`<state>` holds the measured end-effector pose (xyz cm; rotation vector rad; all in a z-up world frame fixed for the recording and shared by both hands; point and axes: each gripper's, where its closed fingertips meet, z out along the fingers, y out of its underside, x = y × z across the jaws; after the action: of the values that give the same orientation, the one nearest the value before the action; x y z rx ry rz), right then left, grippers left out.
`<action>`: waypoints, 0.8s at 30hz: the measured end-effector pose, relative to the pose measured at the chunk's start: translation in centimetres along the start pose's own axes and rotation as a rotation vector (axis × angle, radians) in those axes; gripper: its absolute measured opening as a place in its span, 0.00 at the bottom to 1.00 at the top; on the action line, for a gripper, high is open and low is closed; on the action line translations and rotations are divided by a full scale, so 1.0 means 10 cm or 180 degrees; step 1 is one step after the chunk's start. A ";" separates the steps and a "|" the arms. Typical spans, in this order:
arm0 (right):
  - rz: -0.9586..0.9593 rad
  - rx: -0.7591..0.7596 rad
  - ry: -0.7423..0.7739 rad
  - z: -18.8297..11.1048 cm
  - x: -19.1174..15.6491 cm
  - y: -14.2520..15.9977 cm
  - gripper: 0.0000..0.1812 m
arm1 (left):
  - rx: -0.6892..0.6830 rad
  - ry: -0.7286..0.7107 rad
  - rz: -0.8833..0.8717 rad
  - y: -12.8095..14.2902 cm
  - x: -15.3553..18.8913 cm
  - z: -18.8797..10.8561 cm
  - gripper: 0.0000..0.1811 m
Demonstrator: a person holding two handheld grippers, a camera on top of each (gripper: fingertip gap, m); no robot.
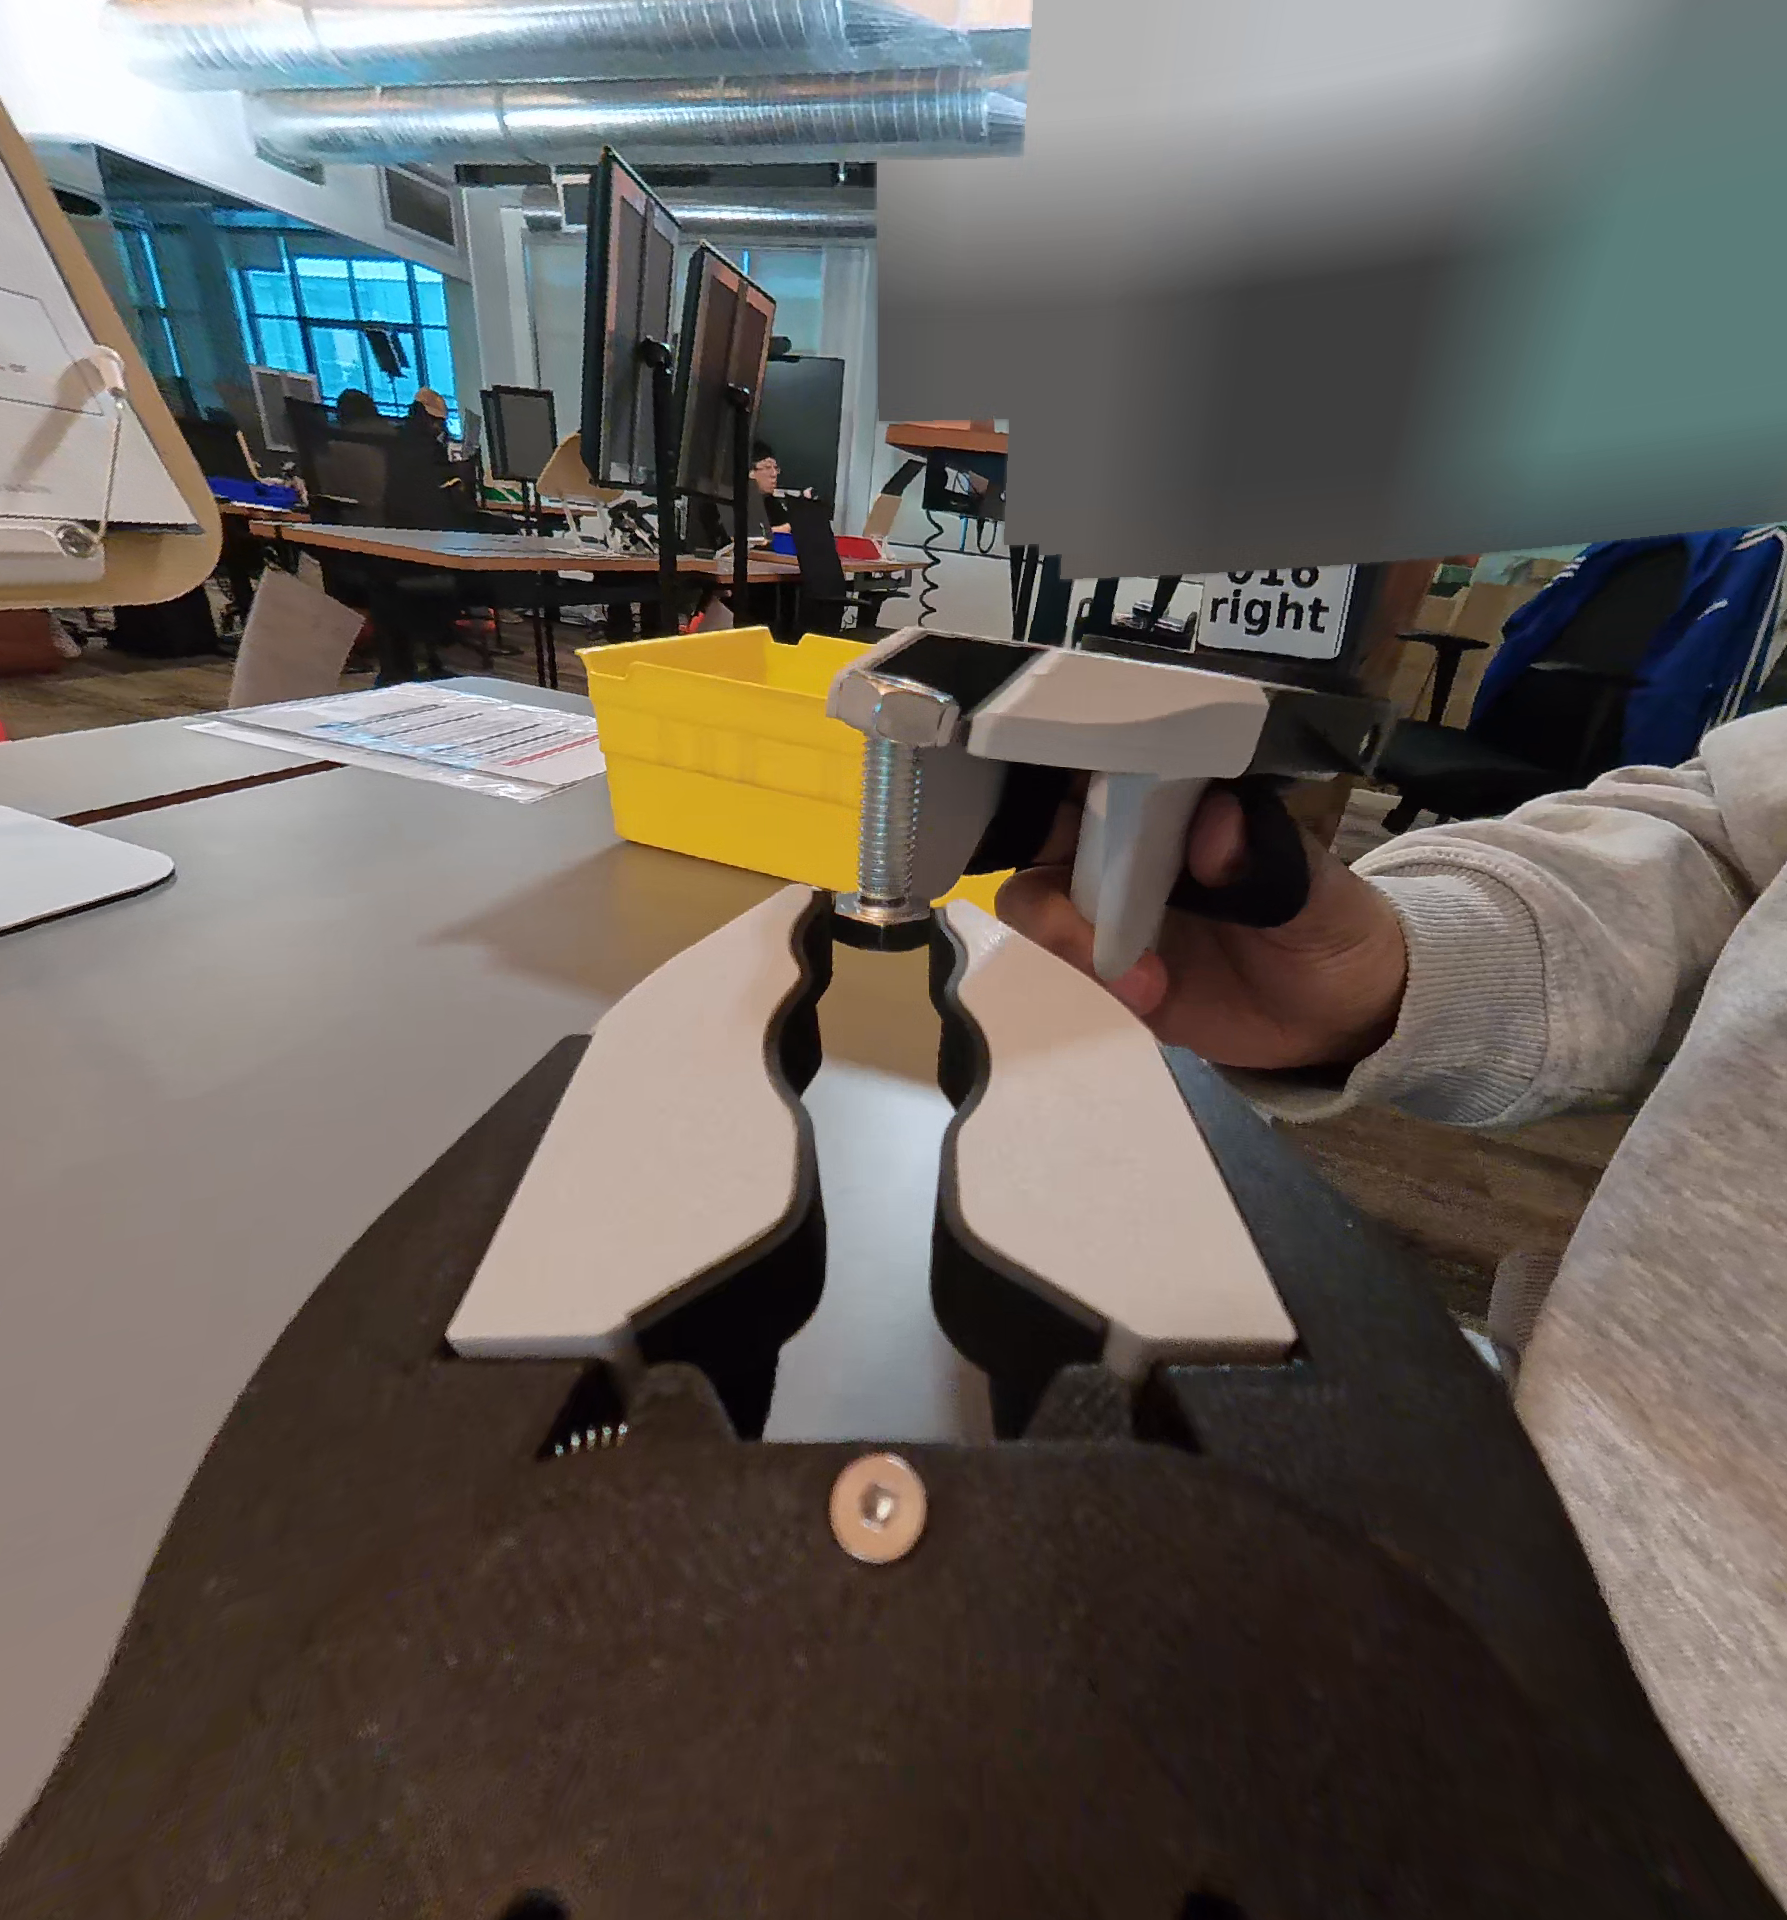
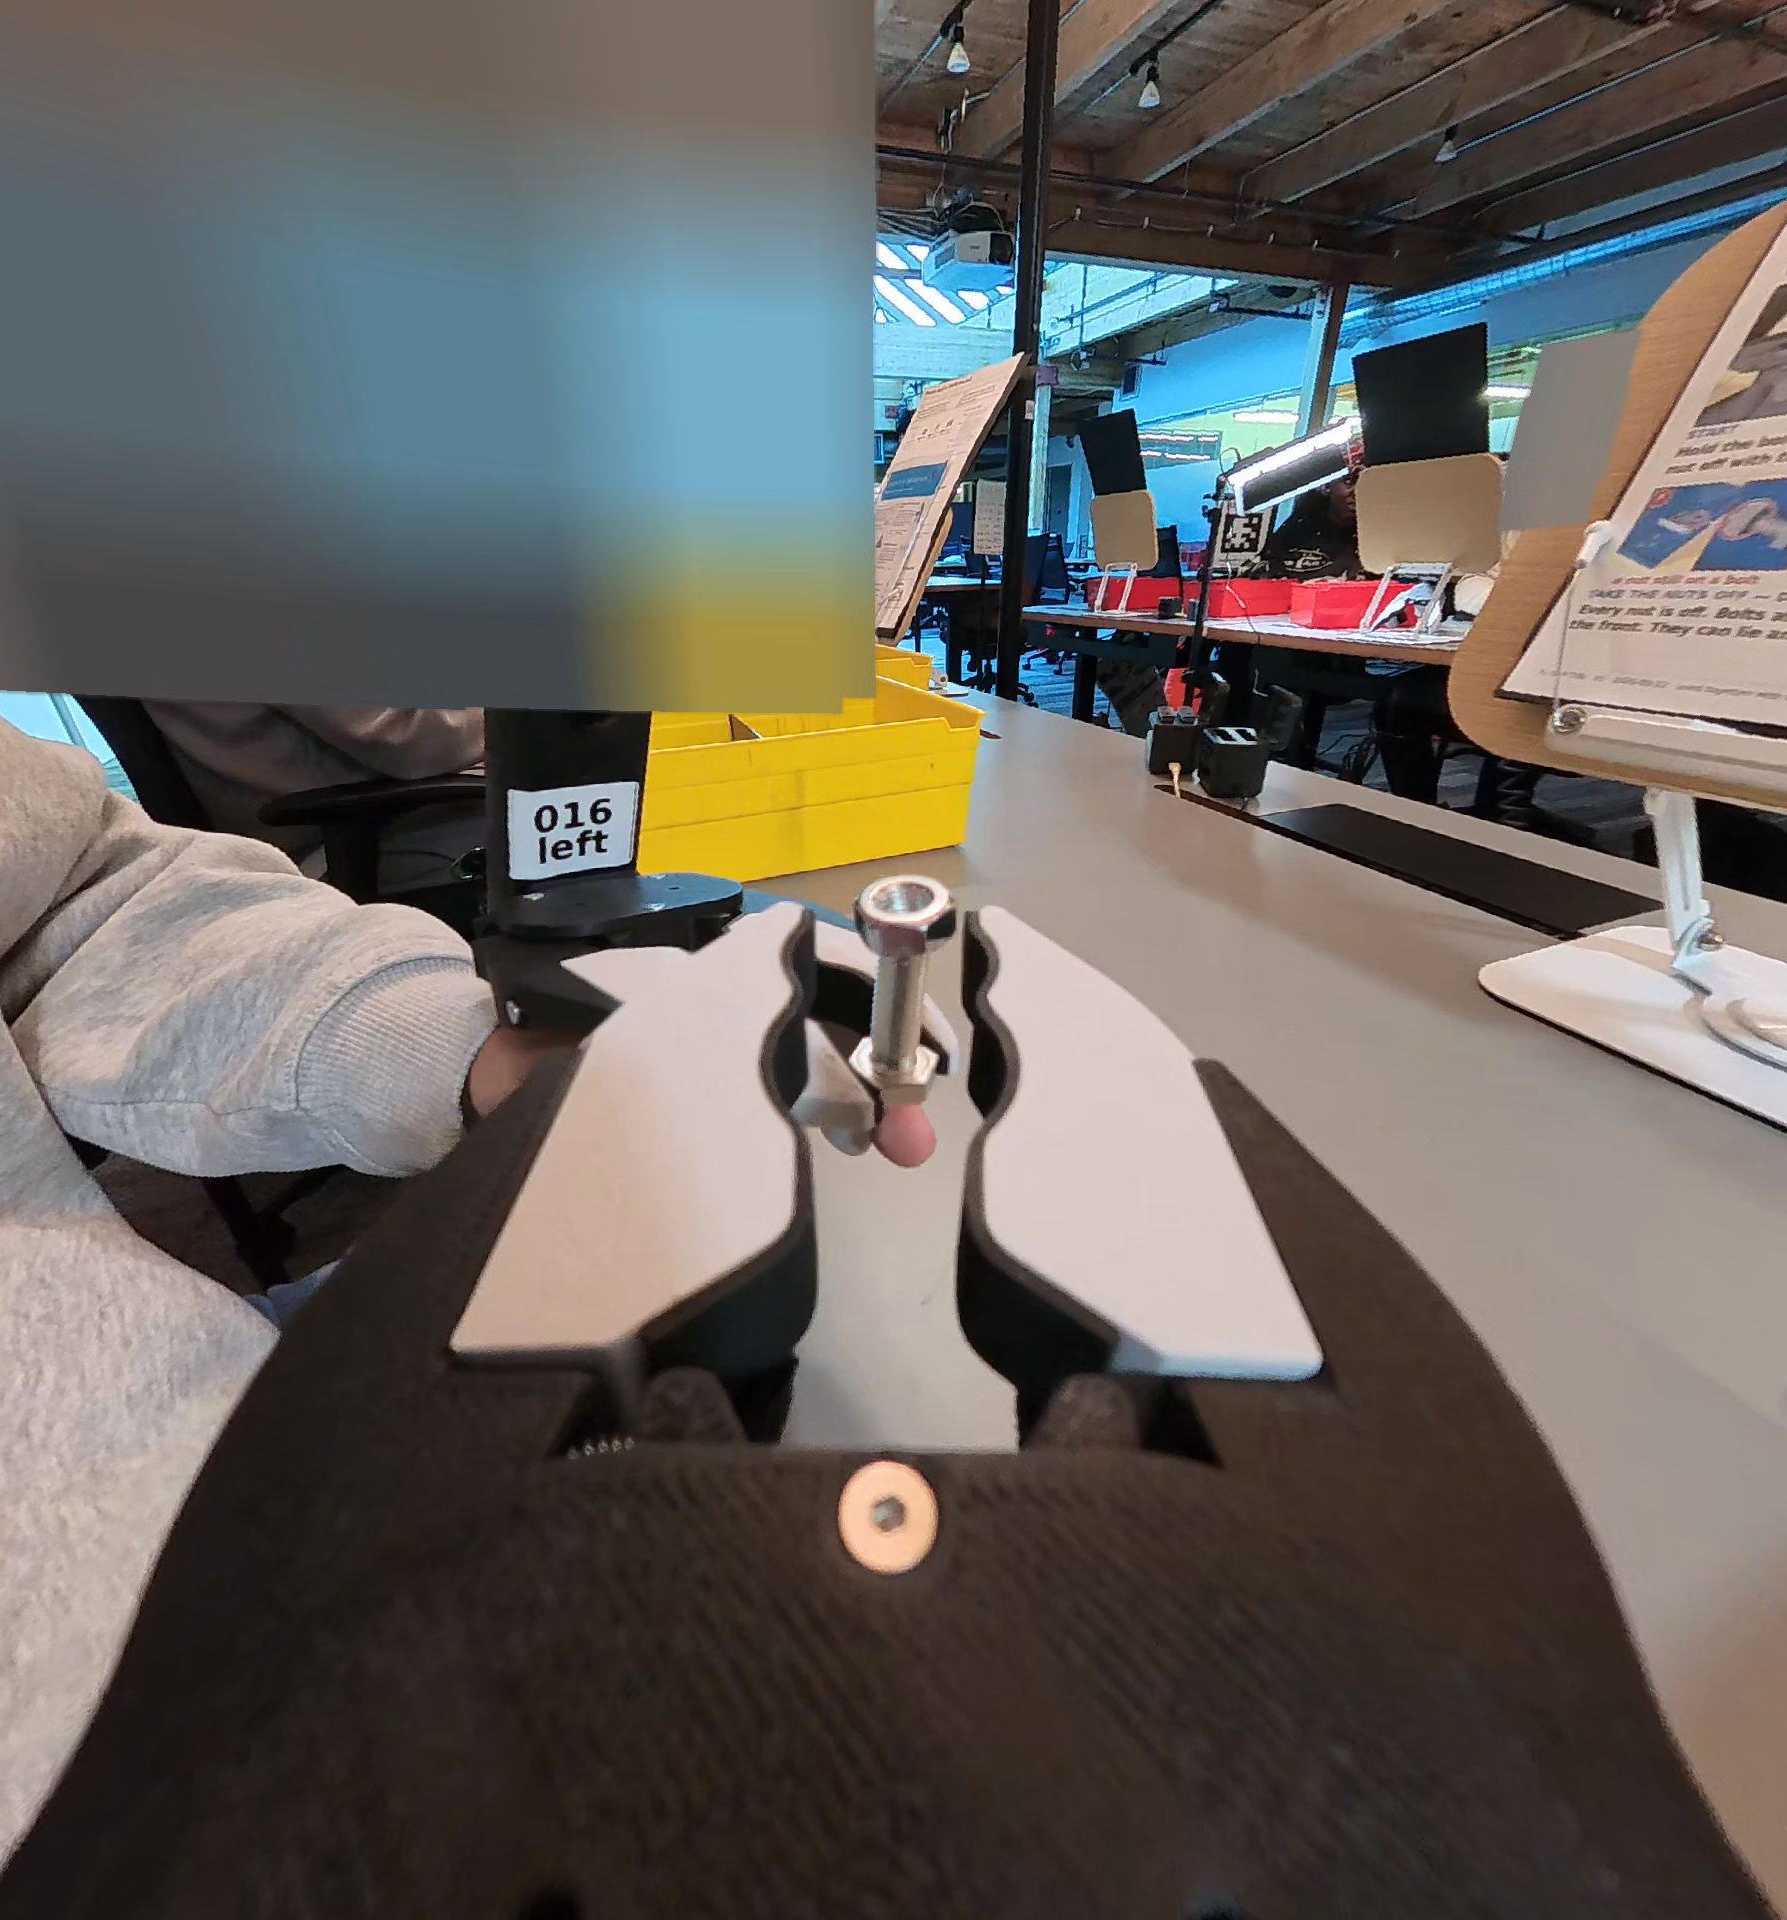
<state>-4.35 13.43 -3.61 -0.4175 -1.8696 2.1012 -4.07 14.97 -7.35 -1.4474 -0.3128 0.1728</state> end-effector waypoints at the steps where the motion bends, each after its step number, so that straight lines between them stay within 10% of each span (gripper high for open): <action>1: -0.0021 0.0001 -0.0002 0.00 -0.01 0.00 0.14 | -0.0006 0.0013 0.0024 0.00 0.01 0.00 0.10; 24: -0.0094 -0.0434 0.0052 -0.07 0.00 -0.05 0.10 | -0.0046 0.0019 0.0144 0.01 0.04 0.01 0.10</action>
<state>-4.01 14.09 -3.14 -0.4336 -2.0043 1.9526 -3.70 15.22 -7.40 -1.4697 -0.2771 0.2031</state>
